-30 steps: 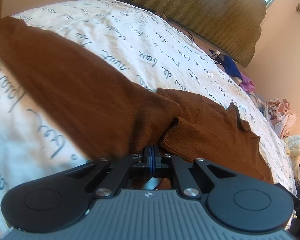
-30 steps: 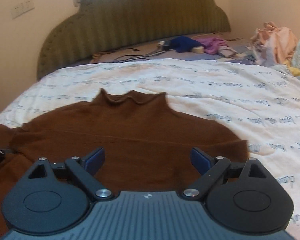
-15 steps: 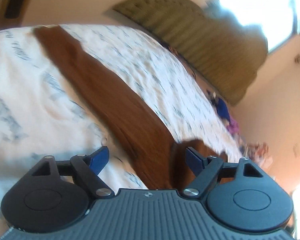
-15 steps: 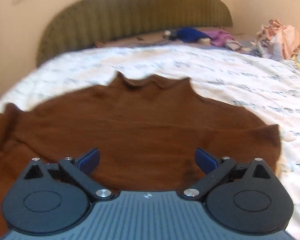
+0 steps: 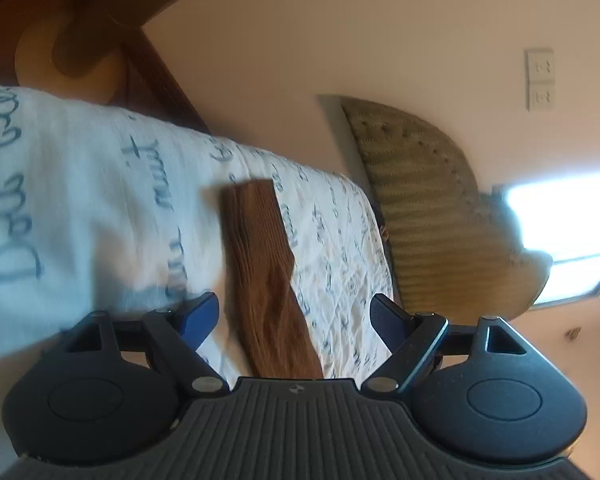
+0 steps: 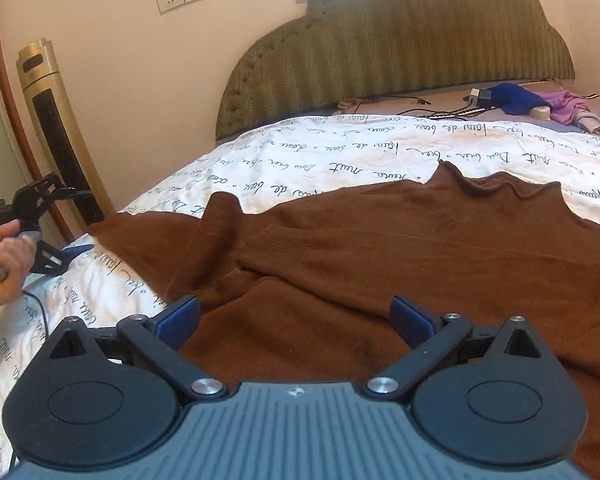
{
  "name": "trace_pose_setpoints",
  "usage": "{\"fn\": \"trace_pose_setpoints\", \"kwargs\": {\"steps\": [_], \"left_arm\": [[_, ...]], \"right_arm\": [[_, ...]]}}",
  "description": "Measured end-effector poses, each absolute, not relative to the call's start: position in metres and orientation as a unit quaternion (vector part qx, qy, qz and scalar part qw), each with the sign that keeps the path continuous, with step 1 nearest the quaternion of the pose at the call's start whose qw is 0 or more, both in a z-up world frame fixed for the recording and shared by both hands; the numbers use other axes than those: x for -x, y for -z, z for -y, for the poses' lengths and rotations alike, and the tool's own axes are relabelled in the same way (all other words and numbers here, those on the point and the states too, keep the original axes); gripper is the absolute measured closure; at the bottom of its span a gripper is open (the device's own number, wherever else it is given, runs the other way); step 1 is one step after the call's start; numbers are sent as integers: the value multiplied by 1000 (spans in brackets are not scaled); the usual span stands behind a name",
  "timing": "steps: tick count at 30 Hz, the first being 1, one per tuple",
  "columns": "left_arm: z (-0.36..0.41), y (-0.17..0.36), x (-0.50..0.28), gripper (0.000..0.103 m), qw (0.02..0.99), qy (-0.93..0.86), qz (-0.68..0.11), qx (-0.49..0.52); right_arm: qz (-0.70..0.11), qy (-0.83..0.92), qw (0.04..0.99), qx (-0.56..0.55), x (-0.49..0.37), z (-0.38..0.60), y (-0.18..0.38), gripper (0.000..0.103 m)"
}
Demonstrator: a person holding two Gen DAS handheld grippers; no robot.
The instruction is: Fold small clothes
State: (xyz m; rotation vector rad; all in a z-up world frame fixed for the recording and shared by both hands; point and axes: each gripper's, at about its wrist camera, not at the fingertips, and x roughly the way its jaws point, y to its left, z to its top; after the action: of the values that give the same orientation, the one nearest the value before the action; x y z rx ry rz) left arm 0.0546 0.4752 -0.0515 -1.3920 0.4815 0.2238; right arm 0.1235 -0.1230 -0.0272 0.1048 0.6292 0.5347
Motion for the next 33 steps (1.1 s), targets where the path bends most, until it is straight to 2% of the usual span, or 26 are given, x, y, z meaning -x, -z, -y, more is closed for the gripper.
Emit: {"fn": "trace_pose_setpoints", "kwargs": {"steps": [3, 5, 6, 7, 10, 14, 20, 25, 33], "left_arm": [[-487, 55, -64, 44, 737, -112, -221, 629], [-494, 60, -75, 69, 732, -119, -237, 628], [-496, 65, -78, 94, 726, -123, -244, 631], [-497, 67, -82, 99, 726, -127, -251, 628], [-490, 54, -84, 100, 764, -131, -241, 584], [-459, 0, -80, 100, 831, -99, -220, 501], [-339, -68, -85, 100, 895, 19, -224, 386], [-215, -64, -91, 100, 904, 113, -249, 328], [-68, 17, -120, 99, 905, 140, -332, 228]], "right_arm": [[-304, -258, 915, -58, -113, 134, 27, 1], [-307, -258, 914, -62, -99, 139, 26, 1], [-308, -257, 914, -64, -96, 142, 26, 1], [-310, -257, 913, -65, -95, 143, 27, 1], [-306, -250, 916, -69, -79, 152, 24, 1], [-299, -245, 919, -81, -76, 165, 14, 1], [-293, -227, 923, -106, -78, 185, 6, 1], [-304, -212, 921, -118, -81, 206, 6, 1], [-351, -208, 894, -187, -104, 246, 19, 1]]}}
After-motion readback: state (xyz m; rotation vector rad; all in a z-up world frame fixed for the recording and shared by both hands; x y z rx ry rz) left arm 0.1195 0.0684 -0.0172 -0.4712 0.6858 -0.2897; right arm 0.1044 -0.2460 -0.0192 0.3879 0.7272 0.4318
